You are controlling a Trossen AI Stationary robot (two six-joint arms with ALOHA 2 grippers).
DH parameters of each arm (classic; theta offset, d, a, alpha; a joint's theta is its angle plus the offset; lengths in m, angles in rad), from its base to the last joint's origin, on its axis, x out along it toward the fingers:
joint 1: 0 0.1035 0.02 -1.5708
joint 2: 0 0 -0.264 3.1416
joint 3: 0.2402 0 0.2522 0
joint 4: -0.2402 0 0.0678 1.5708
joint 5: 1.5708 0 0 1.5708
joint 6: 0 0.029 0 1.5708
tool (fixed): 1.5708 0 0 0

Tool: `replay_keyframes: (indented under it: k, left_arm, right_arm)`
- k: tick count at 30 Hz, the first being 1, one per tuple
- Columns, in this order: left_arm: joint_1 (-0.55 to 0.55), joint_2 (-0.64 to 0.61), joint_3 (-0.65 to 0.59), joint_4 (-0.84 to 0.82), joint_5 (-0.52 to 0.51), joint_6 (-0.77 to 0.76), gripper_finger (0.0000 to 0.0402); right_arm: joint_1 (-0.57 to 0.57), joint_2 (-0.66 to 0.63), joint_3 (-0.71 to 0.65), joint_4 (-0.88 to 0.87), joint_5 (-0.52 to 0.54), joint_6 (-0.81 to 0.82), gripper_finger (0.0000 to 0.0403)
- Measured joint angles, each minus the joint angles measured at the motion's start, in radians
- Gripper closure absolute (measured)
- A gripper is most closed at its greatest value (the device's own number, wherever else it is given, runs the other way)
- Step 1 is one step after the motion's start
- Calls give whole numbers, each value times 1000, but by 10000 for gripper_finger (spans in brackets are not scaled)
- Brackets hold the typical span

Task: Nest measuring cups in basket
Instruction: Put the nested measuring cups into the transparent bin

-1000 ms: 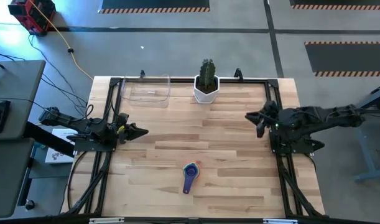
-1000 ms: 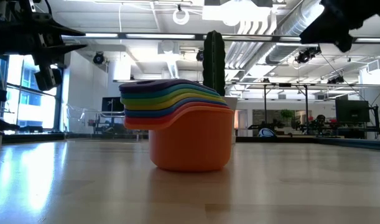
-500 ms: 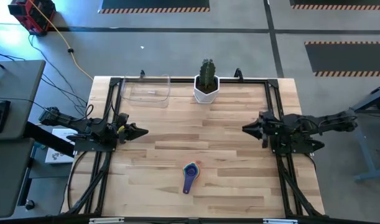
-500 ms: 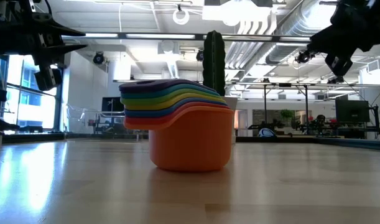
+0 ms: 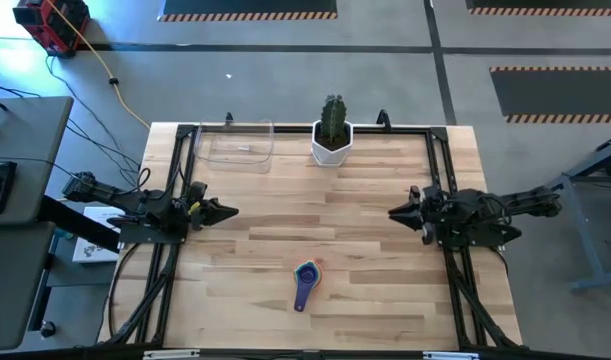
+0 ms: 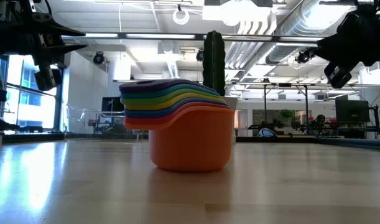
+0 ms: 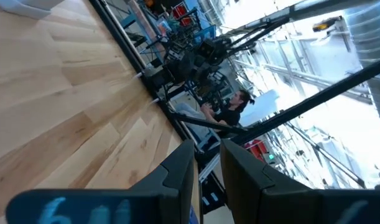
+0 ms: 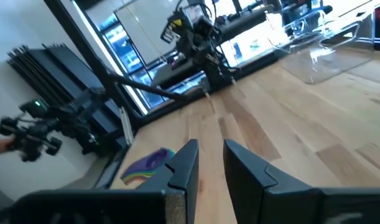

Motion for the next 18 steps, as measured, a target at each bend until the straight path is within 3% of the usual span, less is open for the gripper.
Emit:
replay_keyframes:
  k: [12,18]
  left_arm:
    - [0,0,0,220,-50,16,332]
    - [0,0,33,198,-46,30,332]
  right_arm:
    - [0,-3,-38,88,23,-98,336]
    - [0,-3,-38,90,36,-107,336]
